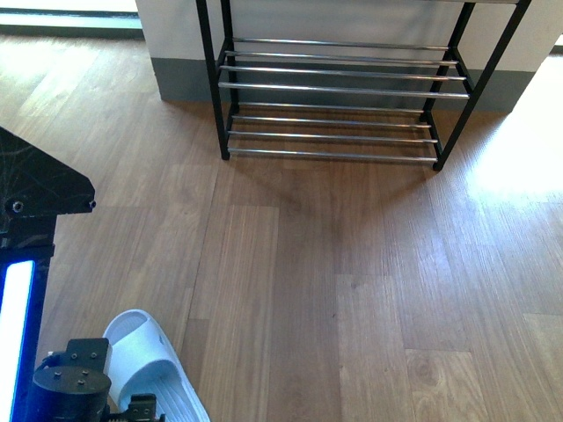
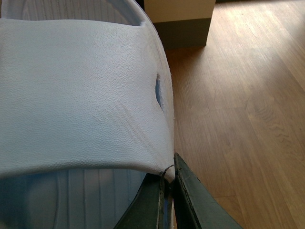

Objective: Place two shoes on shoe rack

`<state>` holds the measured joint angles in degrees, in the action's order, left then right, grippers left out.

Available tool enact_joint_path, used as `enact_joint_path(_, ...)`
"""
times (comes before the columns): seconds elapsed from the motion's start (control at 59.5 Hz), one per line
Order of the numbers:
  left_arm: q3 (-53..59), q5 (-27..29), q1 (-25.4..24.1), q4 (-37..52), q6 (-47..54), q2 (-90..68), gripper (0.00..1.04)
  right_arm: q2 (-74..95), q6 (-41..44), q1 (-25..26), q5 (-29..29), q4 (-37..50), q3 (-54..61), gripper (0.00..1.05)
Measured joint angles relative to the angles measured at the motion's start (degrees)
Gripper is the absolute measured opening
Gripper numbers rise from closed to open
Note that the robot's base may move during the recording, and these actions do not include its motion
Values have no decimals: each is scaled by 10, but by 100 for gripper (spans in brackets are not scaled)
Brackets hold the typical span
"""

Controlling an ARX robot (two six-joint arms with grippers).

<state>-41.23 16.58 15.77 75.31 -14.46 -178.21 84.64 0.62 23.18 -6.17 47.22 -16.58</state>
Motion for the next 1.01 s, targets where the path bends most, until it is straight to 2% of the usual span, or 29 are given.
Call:
enact_joint_path(0.118, 0, 5, -1, 1, -1, -3, 51, 0, 0, 0, 0, 0, 0, 1)
enact_joint_path(0.235, 0, 15, -1, 1, -4, -3, 34, 0, 0, 0, 0, 0, 0, 1)
enact_joint_path(0.336, 0, 25, 0, 0, -9, -3, 15, 0, 0, 0, 0, 0, 0, 1)
enact_joint_path(0.437, 0, 31, 5, -3, -16, -3, 2, 0, 0, 0, 0, 0, 0, 1)
enact_joint_path(0.756, 9, 22, 21, 1, -26, -2, 1, 0, 0, 0, 0, 0, 0, 1)
enact_joint_path(1.008, 11, -9, 22, 43, -10, -2, 1, 0, 0, 0, 0, 0, 0, 1)
